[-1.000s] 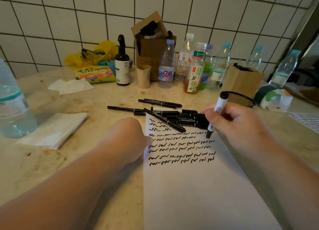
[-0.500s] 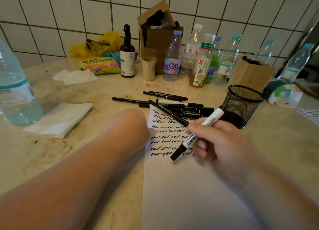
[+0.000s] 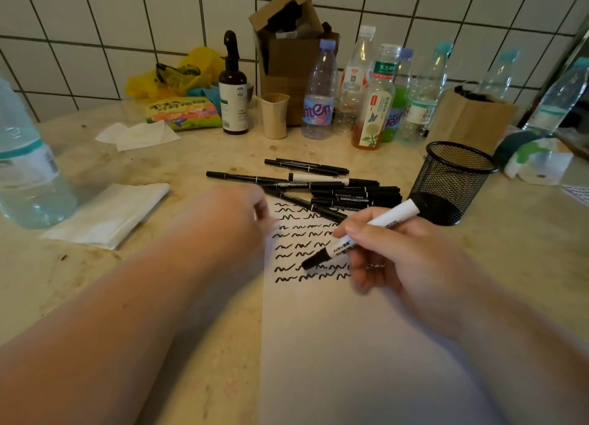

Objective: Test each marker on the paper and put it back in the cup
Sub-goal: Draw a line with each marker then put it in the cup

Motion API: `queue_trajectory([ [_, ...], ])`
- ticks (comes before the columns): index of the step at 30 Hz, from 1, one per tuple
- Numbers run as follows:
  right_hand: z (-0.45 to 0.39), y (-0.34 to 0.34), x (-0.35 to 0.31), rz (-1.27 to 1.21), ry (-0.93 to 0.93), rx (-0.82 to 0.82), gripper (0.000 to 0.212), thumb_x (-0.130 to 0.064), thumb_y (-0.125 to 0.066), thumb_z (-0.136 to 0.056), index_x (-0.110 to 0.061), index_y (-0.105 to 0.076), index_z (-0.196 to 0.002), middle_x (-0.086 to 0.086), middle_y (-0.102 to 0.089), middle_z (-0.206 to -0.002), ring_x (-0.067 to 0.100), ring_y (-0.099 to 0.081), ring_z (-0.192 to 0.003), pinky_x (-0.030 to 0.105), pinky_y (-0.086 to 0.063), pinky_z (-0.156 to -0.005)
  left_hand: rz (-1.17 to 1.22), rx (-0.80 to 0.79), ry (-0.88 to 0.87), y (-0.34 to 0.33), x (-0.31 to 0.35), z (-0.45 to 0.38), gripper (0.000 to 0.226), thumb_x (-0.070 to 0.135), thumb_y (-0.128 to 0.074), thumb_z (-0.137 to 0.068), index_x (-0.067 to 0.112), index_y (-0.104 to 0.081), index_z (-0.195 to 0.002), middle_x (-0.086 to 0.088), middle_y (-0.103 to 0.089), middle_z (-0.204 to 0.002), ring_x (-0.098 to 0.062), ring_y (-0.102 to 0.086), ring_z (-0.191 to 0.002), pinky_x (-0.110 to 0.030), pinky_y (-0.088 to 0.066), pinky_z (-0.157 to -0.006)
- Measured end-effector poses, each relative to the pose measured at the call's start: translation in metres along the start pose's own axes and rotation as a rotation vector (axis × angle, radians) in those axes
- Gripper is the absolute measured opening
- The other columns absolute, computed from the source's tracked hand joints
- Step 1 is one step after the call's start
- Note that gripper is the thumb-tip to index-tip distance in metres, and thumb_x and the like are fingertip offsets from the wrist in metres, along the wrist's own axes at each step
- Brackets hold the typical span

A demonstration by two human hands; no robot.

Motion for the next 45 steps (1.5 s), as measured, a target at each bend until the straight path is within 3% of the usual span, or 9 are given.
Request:
queue_trajectory([
  [3, -0.002, -0.002, 0.002, -0.055, -0.01, 0.009, 0.019, -0.018, -0.061, -0.095, -0.014, -0.076, -0.084, 0.008, -0.062, -0.066, 0.022, -0.057, -0.058, 0.038, -0.046, -0.055, 0.216, -0.103, -0.197, 0.007, 0.026, 0.017, 0.019, 0.053, -0.055, -0.092, 0.04, -0.067, -0.085, 0.02, -0.067, -0.074, 0.002, -0.062, -0.069, -0.017, -0.043, -0.058],
  [6, -0.003, -0.002, 0.001, -0.113, 0.002, 0.02, 0.015, -0.024, -0.066, -0.086, -0.013, -0.076, -0.087, 0.011, -0.065, -0.068, 0.024, -0.059, -0.059, 0.037, -0.047, -0.056, 0.161, -0.218, -0.347, 0.0, 0.048, 0.029, 0.019, 0.057, -0.061, -0.084, 0.045, -0.069, -0.097, 0.024, -0.066, -0.082, 0.008, -0.058, -0.079, -0.011, -0.04, -0.063],
  [9, -0.002, -0.004, -0.002, -0.143, 0.019, -0.003, 0.019, -0.03, -0.067, -0.076, -0.017, -0.078, -0.084, 0.012, -0.068, -0.069, 0.023, -0.061, -0.059, 0.034, -0.051, -0.056, 0.116, -0.181, -0.421, 0.0, 0.056, 0.031, 0.027, 0.052, -0.065, -0.084, 0.039, -0.068, -0.107, 0.02, -0.064, -0.085, 0.004, -0.057, -0.079, -0.013, -0.043, -0.066],
  [14, -0.003, -0.007, -0.003, -0.192, 0.037, -0.025, 0.032, -0.029, -0.069, -0.072, -0.002, -0.071, -0.089, 0.015, -0.069, -0.067, 0.022, -0.061, -0.055, 0.028, -0.053, -0.052, 0.135, -0.181, -0.485, 0.005, 0.063, 0.037, 0.009, 0.049, -0.059, -0.09, 0.042, -0.059, -0.084, 0.015, -0.063, -0.077, -0.001, -0.058, -0.075, -0.021, -0.046, -0.067],
  [20, -0.003, -0.008, -0.013, -0.084, 0.136, -0.05, 0.018, -0.014, -0.062, -0.079, -0.01, -0.067, -0.062, 0.014, -0.06, -0.053, 0.022, -0.052, -0.044, 0.027, -0.042, -0.042, 0.038, -0.386, -0.551, -0.004, 0.062, 0.046, 0.027, 0.052, -0.039, -0.093, 0.043, -0.054, -0.073, 0.022, -0.06, -0.079, 0.002, -0.053, -0.074, -0.014, -0.039, -0.06],
  [24, -0.003, 0.016, -0.021, -0.2, 0.167, 0.039, 0.021, -0.007, -0.057, -0.071, -0.008, -0.062, -0.051, 0.012, -0.048, -0.041, 0.019, -0.037, -0.034, 0.024, -0.028, -0.04, 0.08, -0.315, -0.454, 0.017, 0.043, 0.038, 0.026, 0.051, -0.039, -0.092, 0.041, -0.057, -0.076, 0.031, -0.059, -0.086, 0.007, -0.055, -0.08, -0.016, -0.037, -0.064],
  [28, 0.004, -0.003, -0.012, -0.034, 0.114, -0.063, 0.024, -0.024, -0.061, -0.084, -0.009, -0.072, -0.068, 0.014, -0.062, -0.054, 0.021, -0.049, -0.042, 0.026, -0.039, -0.039, 0.073, -0.085, -0.291, 0.026, 0.03, 0.02, 0.026, 0.05, -0.04, -0.096, 0.037, -0.06, -0.087, 0.013, -0.062, -0.076, -0.002, -0.056, -0.071, -0.027, -0.043, -0.063],
  [35, 0.008, -0.029, 0.005, 0.108, 0.005, -0.104, 0.01, -0.019, -0.072, -0.086, -0.014, -0.075, -0.077, 0.018, -0.073, -0.069, 0.024, -0.066, -0.057, 0.038, -0.052, -0.056, -0.051, -0.162, -0.309, -0.006, 0.032, 0.019, 0.016, 0.035, -0.048, -0.101, 0.031, -0.064, -0.098, 0.012, -0.065, -0.089, -0.003, -0.057, -0.082, -0.018, -0.043, -0.069],
  [45, 0.01, -0.038, 0.005, 0.164, -0.042, -0.12, 0.012, -0.011, -0.069, -0.087, -0.009, -0.074, -0.076, 0.019, -0.075, -0.073, 0.025, -0.07, -0.061, 0.034, -0.06, -0.061, -0.052, -0.169, -0.369, -0.012, 0.035, 0.021, 0.024, 0.04, -0.046, -0.101, 0.027, -0.064, -0.094, 0.009, -0.061, -0.083, -0.004, -0.054, -0.075, -0.022, -0.043, -0.065],
])
Point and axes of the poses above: each hand's wrist, its own z-axis away from the middle knuckle, its own y-axis out of the back of the hand, x = y × z, the point moved 9 cm from there along -z, towards the middle knuckle
